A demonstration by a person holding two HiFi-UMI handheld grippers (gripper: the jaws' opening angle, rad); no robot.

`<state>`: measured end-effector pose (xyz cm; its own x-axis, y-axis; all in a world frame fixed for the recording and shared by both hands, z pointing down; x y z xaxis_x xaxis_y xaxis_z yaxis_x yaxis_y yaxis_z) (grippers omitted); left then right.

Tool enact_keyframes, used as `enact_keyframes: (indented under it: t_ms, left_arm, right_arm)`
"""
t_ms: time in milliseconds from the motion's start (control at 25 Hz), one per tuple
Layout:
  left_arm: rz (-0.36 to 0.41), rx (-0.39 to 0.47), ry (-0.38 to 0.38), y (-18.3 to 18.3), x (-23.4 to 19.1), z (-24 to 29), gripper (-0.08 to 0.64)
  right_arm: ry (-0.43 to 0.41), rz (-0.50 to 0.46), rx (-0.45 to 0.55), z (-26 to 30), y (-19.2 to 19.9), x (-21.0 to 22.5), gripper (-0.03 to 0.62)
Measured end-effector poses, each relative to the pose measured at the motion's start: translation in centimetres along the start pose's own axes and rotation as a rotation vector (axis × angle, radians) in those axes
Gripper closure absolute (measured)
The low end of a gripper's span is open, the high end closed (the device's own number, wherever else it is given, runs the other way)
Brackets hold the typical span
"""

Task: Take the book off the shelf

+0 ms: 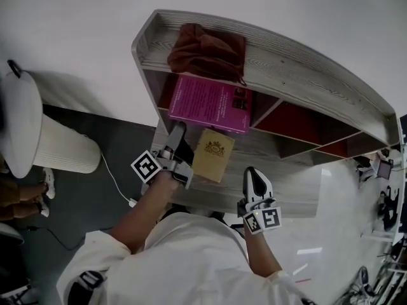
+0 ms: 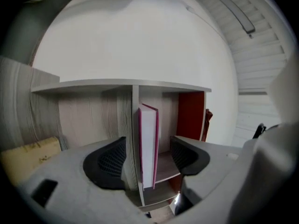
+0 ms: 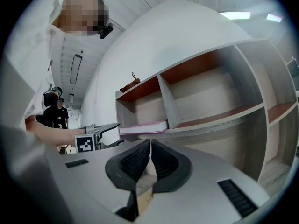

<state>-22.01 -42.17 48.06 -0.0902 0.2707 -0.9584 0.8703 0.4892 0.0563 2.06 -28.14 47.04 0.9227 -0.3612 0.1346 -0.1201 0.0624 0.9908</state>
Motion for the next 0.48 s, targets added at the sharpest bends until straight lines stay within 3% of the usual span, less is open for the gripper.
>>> enact_keyframes:
  t_ms: [80,160,480]
  left_arm:
    - [-0.034,0.029,0.0,0.0,-0.1,0.3,0.268]
    - [-0.017,0.039,-0.001,0.1,0.0,0.8,0.265]
    - [-0.004,-0.01,-0.019,2.8,0.0,3.4,0.265]
  right_arm:
    - [0.011,0.012,-0.003,-0.2,0.3,0.4,0.572]
    - [0.02,0.024,-0.011,-0.5,0.8,0.7,0.572]
    - [0.037,0.037,-0.029,-1.3,1.6,1.6,0.572]
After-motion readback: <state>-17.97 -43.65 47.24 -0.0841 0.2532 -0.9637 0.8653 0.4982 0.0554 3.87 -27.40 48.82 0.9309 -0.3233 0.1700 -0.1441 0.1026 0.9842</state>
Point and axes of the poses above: the fingertips, and each gripper's own axes: z forward along the fingers, x to its right, y out of its underside, the point moved 4 cm from there along -z, backward along the fingers, and after that the axes turned 2 degrees about -z, right-handed, at the moved point
